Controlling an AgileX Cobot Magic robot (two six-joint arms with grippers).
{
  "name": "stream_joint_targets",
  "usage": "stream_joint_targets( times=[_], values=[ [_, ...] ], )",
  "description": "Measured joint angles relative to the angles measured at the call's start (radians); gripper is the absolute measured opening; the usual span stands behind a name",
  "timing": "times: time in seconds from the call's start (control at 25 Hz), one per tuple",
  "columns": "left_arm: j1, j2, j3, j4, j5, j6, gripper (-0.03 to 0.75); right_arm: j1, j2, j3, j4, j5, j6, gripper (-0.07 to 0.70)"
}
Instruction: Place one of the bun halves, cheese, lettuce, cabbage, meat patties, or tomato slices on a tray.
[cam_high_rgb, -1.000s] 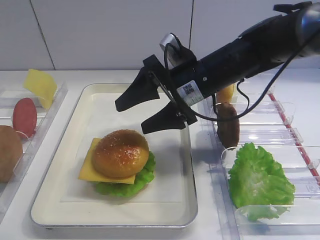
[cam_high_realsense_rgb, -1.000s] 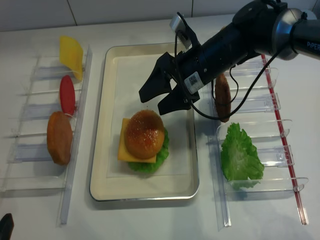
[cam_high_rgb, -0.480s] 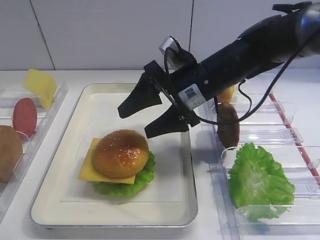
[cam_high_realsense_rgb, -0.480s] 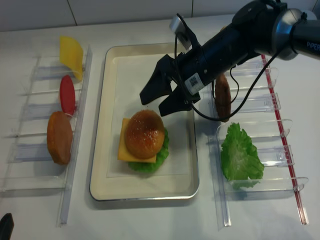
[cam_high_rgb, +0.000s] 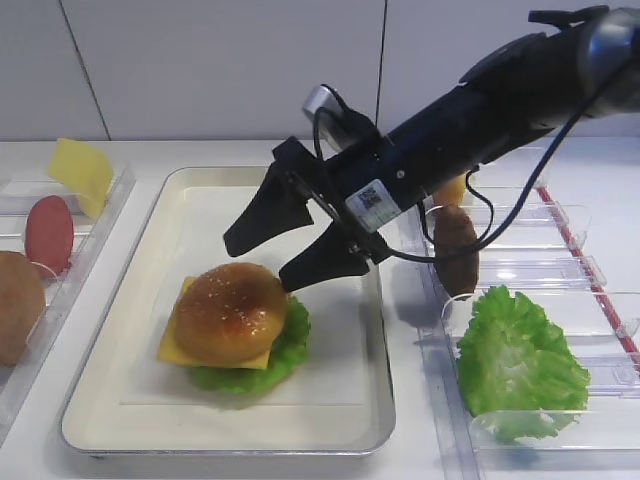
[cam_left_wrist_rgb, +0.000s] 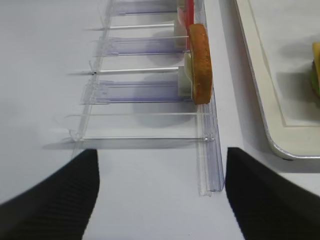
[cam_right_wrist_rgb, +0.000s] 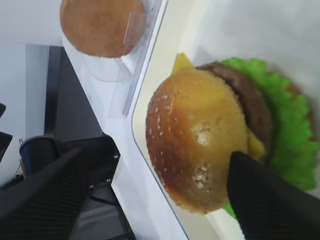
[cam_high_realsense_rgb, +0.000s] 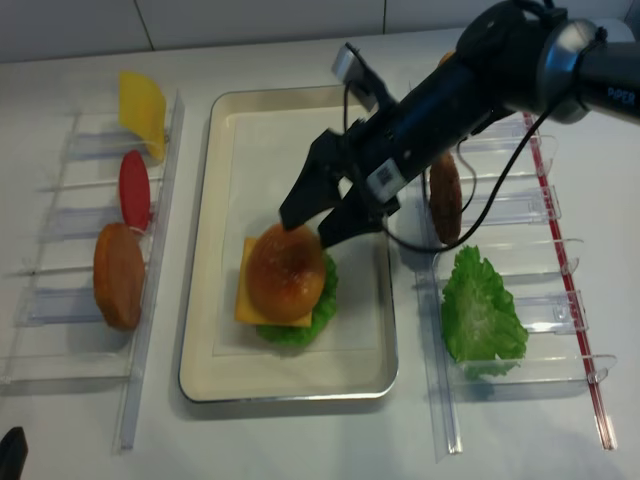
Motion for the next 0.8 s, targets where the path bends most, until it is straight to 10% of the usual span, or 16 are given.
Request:
stream_joint_targets(
  times=[0.48, 0.8],
  values=[
    [0.0, 0.0, 0.0, 0.0, 0.0, 0.0, 0.509, -0.034, 0.0, -0.05, -0.02, 0.002, 0.016, 0.577],
    [0.0, 0.0, 0.0, 0.0, 0.0, 0.0, 0.509, -0.034, -0.095, -0.241, -0.411, 0.025, 0.219, 0.577]
  ],
)
